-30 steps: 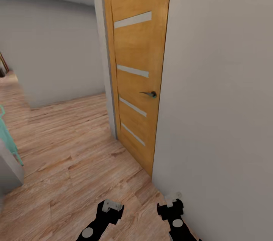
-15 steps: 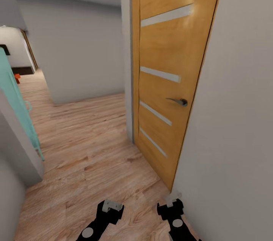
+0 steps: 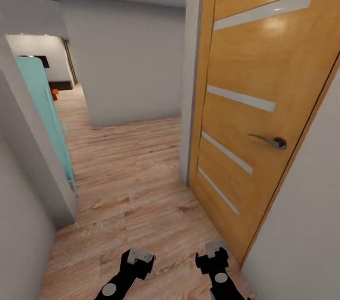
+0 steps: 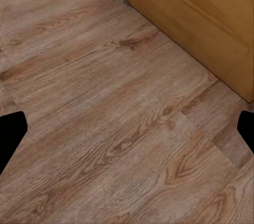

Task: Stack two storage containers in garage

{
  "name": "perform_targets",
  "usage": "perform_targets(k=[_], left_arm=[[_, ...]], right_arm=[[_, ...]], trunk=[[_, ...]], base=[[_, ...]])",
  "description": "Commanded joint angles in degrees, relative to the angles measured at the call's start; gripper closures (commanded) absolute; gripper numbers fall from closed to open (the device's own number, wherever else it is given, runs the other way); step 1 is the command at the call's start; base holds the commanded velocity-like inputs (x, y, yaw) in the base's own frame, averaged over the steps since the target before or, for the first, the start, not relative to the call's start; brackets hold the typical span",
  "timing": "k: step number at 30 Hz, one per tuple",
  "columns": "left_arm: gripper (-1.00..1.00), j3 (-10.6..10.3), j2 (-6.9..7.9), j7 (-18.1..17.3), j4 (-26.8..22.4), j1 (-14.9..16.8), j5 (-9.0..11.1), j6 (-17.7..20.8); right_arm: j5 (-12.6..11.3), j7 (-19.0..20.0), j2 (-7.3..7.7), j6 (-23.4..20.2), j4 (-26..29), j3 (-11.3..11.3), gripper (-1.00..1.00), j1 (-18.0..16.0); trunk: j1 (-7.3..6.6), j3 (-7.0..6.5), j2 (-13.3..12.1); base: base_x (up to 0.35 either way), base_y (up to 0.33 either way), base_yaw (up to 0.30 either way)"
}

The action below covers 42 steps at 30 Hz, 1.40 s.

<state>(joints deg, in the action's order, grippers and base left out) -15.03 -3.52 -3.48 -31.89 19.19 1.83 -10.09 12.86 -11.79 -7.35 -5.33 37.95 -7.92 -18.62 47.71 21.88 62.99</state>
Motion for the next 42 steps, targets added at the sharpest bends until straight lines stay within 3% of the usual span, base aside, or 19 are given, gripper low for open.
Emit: perform_targets(k=[1,16,42], left_arm=[[-1.00,-0.09,0.01,-0.12,0.08,0.06,0.19,-0.19],[-1.00,-0.13,-0.13,-0.12,0.32,0.06,0.11,0.00],[-1.00,-0.18,-0.17,-0.12,0.43,0.06,0.11,0.07]], right_arm=[[0.59,-0.34,0.01,-0.56,0.11,-0.17,-1.00,-0.01],[0.54,-0.33,-0.03,-0.56,0.11,-0.19,-1.00,-0.01],[0.53,-0.31,0.05,-0.47,0.11,-0.22,-1.00,-0.01]], trunk=[[0.04,0.06,0.03],[0.04,0.06,0.03],[0.04,-1.74,0.03]], base=[[0.321,0.132,0.277],[0.326,0.090,0.254],[0.336,0.001,0.011]])
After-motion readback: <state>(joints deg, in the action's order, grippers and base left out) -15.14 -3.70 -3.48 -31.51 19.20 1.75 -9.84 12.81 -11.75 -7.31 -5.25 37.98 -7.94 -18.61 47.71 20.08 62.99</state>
